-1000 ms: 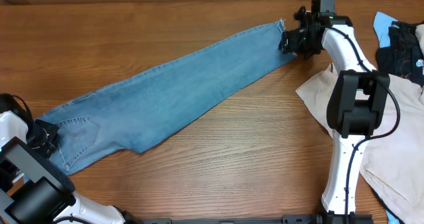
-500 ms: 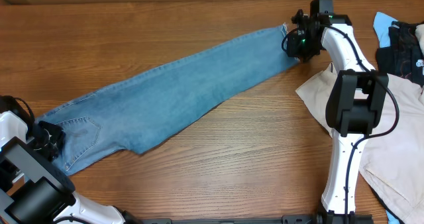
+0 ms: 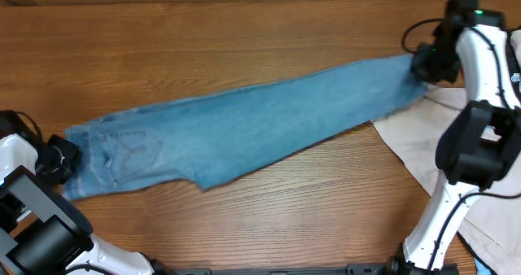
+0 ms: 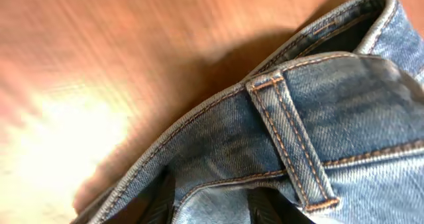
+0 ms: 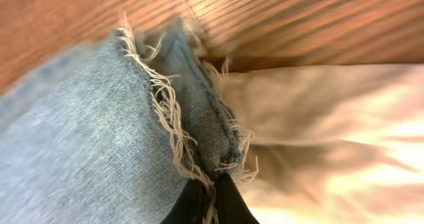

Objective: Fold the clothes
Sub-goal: 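Pull the hem rightward with the right gripper while left holds waistband, then carry the hem leftward with the right gripper, folding legs over the seat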

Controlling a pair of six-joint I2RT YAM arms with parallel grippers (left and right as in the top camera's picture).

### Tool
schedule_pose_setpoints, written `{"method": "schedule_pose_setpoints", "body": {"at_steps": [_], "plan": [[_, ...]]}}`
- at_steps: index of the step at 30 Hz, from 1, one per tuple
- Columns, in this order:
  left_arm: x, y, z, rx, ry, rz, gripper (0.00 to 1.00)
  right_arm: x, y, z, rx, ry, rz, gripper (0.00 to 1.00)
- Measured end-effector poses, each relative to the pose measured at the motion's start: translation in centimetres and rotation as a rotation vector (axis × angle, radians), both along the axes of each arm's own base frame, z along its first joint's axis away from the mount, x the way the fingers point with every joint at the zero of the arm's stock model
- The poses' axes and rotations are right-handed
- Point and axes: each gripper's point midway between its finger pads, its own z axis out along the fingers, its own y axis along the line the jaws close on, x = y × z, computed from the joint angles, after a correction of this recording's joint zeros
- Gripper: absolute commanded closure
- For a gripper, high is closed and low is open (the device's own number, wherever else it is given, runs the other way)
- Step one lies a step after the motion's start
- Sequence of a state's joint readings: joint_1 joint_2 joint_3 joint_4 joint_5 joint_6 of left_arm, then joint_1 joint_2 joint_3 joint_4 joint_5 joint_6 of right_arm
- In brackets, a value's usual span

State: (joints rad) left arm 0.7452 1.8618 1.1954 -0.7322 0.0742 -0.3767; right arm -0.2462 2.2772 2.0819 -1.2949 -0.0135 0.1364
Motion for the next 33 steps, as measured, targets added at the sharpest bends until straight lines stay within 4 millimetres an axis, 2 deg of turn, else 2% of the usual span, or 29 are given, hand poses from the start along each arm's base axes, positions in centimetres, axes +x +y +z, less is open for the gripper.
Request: {"method": "schedule_pose_setpoints", "body": {"at_steps": [1,3,8,12,14,16,18,20,21,22,23,24,25,26,27,30,33], "plan": [[0.6,-0.5,0.0,-0.011,-0.019,-0.024,0.59,0.0,-0.5,1.1,-0.011,-0.023,-0.002,0.96],[1.3,-1.4,0.0,-0.034,-0.038,-0.058,0.57,-0.1,-0.7,1.9,-0.027,-0.038,0.008,0.96],[1.7,-2.9,-0.1,-0.058,-0.03,-0.116,0.55,-0.1,-0.9,2.2,-0.048,-0.038,0.026,0.96],[1.3,-3.3,-0.2,-0.072,-0.012,-0.128,0.52,0.2,0.5,2.8,-0.013,-0.064,0.094,0.96],[0.9,-3.6,-0.2,-0.088,0.004,-0.126,0.5,0.6,3.1,4.3,0.031,-0.105,0.17,0.96],[0.8,-3.8,-0.2,-0.097,0.007,-0.125,0.46,0.7,6.6,6.1,0.057,-0.138,0.256,0.96],[0.9,-4.0,-0.2,-0.109,0.002,-0.123,0.45,0.3,11.0,7.5,0.078,-0.157,0.356,0.96],[1.1,-4.4,-0.1,-0.129,-0.014,-0.123,0.45,-0.7,17.1,8.4,0.104,-0.155,0.496,0.96],[1.2,-4.5,-0.1,-0.134,-0.018,-0.124,0.45,-1.3,20.2,8.4,0.115,-0.149,0.564,0.96],[1.2,-4.6,-0.1,-0.141,-0.021,-0.124,0.45,-1.7,21.8,8.4,0.12,-0.148,0.6,0.96],[1.3,-4.7,-0.1,-0.147,-0.027,-0.125,0.45,-2.6,25.0,8.3,0.131,-0.14,0.67,0.96],[1.3,-4.7,-0.1,-0.148,-0.028,-0.125,0.45,-3.2,26.7,8.3,0.136,-0.139,0.708,0.96],[1.3,-4.8,0.0,-0.152,-0.03,-0.123,0.45,-4.2,29.4,8.3,0.146,-0.137,0.766,0.96],[1.4,-4.8,0.0,-0.153,-0.032,-0.123,0.45,-4.6,30.5,8.4,0.148,-0.138,0.791,0.96],[1.4,-4.9,0.0,-0.155,-0.034,-0.123,0.45,-5.8,33.5,8.4,0.155,-0.147,0.855,0.96],[1.4,-4.9,0.0,-0.159,-0.038,-0.124,0.45,-7.8,38.7,8.3,0.17,-0.178,0.958,0.96],[1.5,-5.0,0.0,-0.163,-0.041,-0.124,0.45,-9.5,41.7,6.8,0.179,-0.178,1.006,0.96]]}}
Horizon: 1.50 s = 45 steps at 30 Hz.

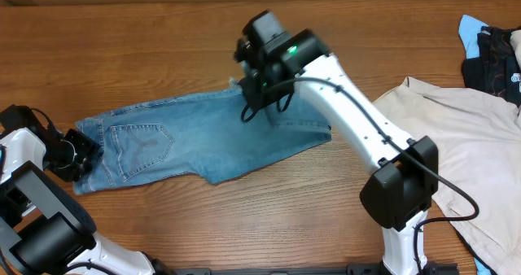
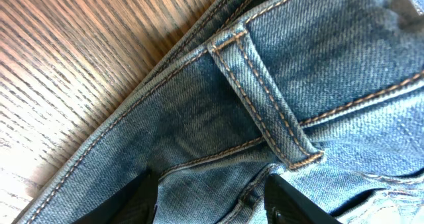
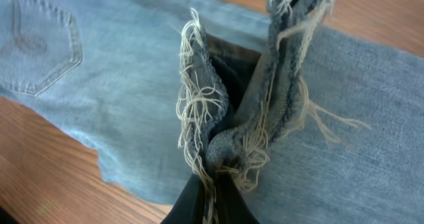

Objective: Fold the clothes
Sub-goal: 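Carry the hem leftward with the right gripper, folding legs over the seat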

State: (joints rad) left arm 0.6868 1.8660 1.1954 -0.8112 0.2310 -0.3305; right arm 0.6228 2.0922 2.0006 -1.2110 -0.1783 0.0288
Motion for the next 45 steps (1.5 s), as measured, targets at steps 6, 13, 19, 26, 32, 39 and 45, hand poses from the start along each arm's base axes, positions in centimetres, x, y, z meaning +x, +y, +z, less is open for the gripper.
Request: {"method": "schedule_pose_setpoints", "body": {"at_steps": [6,13,19,26,32,39,45], "plan": [[0.0,0.0,0.0,-0.001,-0.002,0.002,0.46,-2.4,2.0,-2.7,-0.018,0.038,0.028,0.96],[0.1,-0.1,0.0,-0.007,-0.006,0.002,0.46,-2.0,3.5,-2.8,0.022,0.001,0.036,0.93],[0.2,-0.1,0.0,-0.007,-0.008,0.002,0.45,-1.3,4.5,-2.2,0.072,-0.027,0.041,0.58],[0.2,-0.1,0.1,-0.008,-0.01,0.001,0.39,-1.5,4.8,-2.2,0.086,-0.017,0.051,0.53],[0.3,-0.2,0.1,-0.015,-0.015,0.004,0.31,-1.5,3.5,-2.7,0.02,-0.019,0.03,0.51],[0.2,-0.4,1.5,-0.027,0.001,-0.03,0.23,-1.1,1.4,-3.3,-0.074,-0.036,-0.005,0.51],[0.4,1.7,4.1,0.1,-0.016,-0.038,0.18,-0.6,0.6,-3.4,-0.089,-0.034,-0.024,0.51]]}}
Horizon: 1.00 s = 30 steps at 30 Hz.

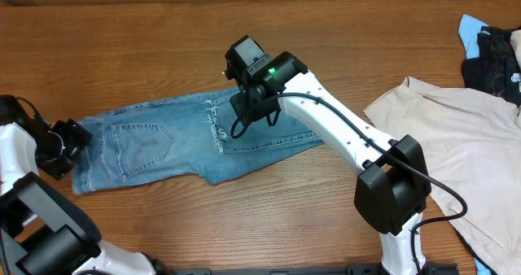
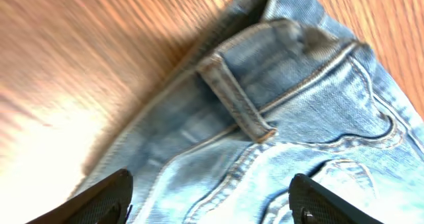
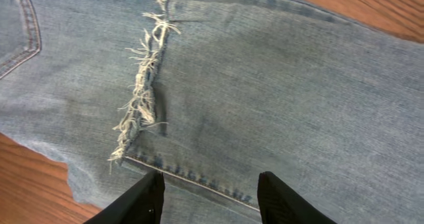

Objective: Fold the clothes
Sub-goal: 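Carry the hem leftward with the right gripper, folding legs over the seat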

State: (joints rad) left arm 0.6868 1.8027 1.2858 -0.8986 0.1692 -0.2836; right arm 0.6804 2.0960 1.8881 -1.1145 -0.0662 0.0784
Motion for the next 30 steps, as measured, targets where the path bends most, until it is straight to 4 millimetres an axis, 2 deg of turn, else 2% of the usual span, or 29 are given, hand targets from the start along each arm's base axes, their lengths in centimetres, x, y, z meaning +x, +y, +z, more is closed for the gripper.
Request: {"method": "schedule_pose_setpoints", "body": {"at_steps": [3,9,13,18,21,25,28,30], "plan": [[-0.5,0.8,0.0,0.047,0.028,0.006,0.16,0.1,-0.1,0.0,-0.003,-0.001,-0.003,0.5],[0.0,2.2,0.0,0.113,0.017,0.014,0.16,0.0,-0.2,0.0,-0.006,0.002,-0.004,0.5],[0.3,2.2,-2.2,0.08,0.039,0.006,0.18,-0.1,-0.3,-0.1,-0.011,0.008,-0.003,0.51],[0.7,1.2,-5.4,-0.008,0.057,-0.029,0.2,-0.2,-0.4,-0.1,-0.013,0.011,-0.003,0.5],[1.1,0.9,-5.7,-0.023,0.044,-0.056,0.26,-0.3,-0.5,-0.2,-0.017,0.016,-0.003,0.51],[1.7,1.2,-6.0,-0.036,0.022,-0.089,0.65,-0.4,-0.5,-0.2,-0.019,0.017,-0.003,0.51],[2.1,1.1,-6.1,-0.045,0.003,-0.102,0.7,-0.4,-0.5,-0.2,-0.02,0.019,-0.003,0.5],[2.4,1.0,-6.1,-0.057,-0.009,-0.105,0.86,-0.4,-0.5,-0.2,-0.021,0.02,-0.004,0.51]]}}
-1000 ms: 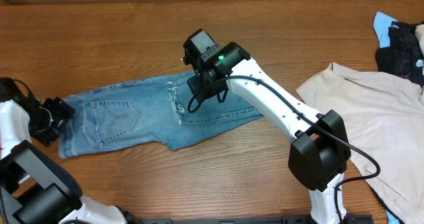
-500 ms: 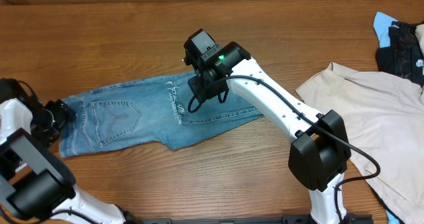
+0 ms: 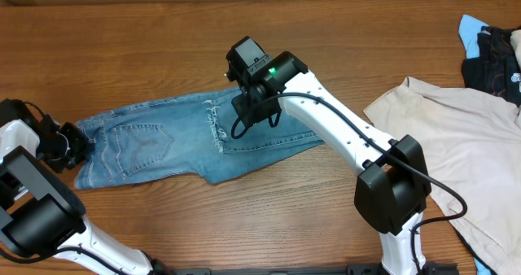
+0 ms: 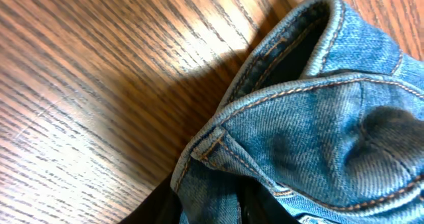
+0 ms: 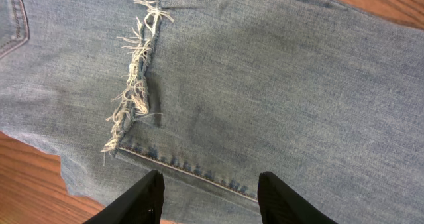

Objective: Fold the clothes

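The blue jeans (image 3: pixel 187 137) lie folded in half on the wooden table, left of centre, back pocket (image 3: pixel 140 149) facing up. The frayed hem (image 5: pixel 132 98) rests across the thigh next to the pocket. My right gripper (image 5: pixel 212 201) hovers open just above the folded leg, nothing between its fingers; in the overhead view the right gripper (image 3: pixel 254 104) is over the upper layer. My left gripper (image 4: pixel 205 207) is shut on the jeans' waistband (image 4: pixel 278 111) at the far left end, where the overhead view shows the left gripper (image 3: pixel 72 145).
A beige garment (image 3: pixel 440 137) is spread over the right side of the table. A blue and dark heap of clothes (image 3: pixel 488 43) sits in the far right corner. Bare wood (image 3: pixel 122 47) lies behind and in front of the jeans.
My left gripper, then wide open just off the waistband, is now shut on the waistband edge. The right gripper stays open over the folded leg, barely shifted.
At first the jeans lay stretched across the table, my right gripper shut on the frayed hem at far right, my left at the waistband. Then the right held the hem over the middle. Later the hem lay near the pocket with both grippers open; now the left grips the waistband.
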Controlling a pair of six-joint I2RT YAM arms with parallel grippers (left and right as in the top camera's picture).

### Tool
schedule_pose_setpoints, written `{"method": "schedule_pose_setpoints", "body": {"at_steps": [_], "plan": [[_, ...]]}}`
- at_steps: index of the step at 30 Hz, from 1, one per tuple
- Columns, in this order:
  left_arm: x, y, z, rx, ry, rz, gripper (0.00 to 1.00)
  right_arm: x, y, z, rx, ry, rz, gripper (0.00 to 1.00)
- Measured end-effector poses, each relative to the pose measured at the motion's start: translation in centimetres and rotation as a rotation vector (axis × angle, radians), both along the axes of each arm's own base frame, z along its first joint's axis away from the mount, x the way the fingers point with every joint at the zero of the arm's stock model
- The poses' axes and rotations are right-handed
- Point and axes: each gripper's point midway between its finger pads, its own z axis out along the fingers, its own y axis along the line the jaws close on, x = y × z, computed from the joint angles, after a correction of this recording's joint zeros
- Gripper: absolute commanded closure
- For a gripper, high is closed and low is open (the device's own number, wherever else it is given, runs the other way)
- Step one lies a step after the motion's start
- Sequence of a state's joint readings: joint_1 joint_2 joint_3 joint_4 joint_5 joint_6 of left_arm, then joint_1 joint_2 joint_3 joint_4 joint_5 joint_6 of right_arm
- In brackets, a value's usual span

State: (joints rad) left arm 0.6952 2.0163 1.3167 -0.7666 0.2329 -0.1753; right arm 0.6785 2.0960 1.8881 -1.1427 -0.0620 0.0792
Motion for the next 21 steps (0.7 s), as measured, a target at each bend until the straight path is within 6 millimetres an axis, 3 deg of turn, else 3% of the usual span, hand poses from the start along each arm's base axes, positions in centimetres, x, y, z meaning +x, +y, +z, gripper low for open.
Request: {"method": "schedule_pose_setpoints", "body": {"at_steps": [2,8,12,15,18,21], "plan": [[0.2,-0.2,-0.1,-0.013,-0.01,-0.002,0.96,0.0,0.0,0.0,0.0,0.0,0.0,0.52],[0.4,-0.3,0.1,-0.032,-0.025,-0.003,0.96,0.5,-0.7,0.0,0.0,0.004,-0.05,0.52],[0.4,0.1,1.0,-0.048,-0.006,0.007,0.96,2.9,-4.3,0.3,-0.005,0.018,-0.174,0.52],[1.0,1.5,3.3,-0.042,-0.012,0.022,0.96,5.1,-7.9,0.8,-0.006,0.019,-0.273,0.52],[2.2,5.6,8.3,0.035,-0.074,0.069,0.96,7.2,-13.0,1.0,-0.015,0.028,-0.395,0.52],[2.5,9.2,13.3,0.115,-0.142,0.118,0.96,7.8,-17.1,0.8,-0.033,0.057,-0.487,0.52]]}}
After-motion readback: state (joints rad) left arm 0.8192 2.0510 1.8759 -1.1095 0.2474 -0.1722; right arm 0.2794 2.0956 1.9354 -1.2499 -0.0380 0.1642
